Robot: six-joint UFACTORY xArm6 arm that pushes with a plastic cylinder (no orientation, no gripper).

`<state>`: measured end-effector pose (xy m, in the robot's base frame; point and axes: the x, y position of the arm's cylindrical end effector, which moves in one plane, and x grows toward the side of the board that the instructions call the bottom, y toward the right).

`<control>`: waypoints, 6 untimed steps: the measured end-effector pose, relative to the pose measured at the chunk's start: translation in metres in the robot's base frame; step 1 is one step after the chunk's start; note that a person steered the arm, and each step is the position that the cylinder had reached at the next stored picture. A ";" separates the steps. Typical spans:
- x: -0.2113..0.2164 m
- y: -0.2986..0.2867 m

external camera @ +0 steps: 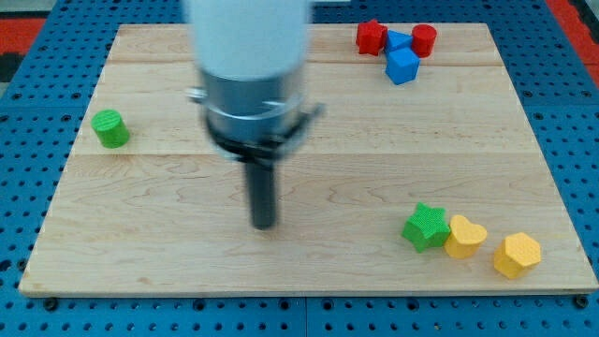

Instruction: Slide the green circle towards bottom right

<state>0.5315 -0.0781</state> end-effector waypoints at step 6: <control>-0.107 -0.073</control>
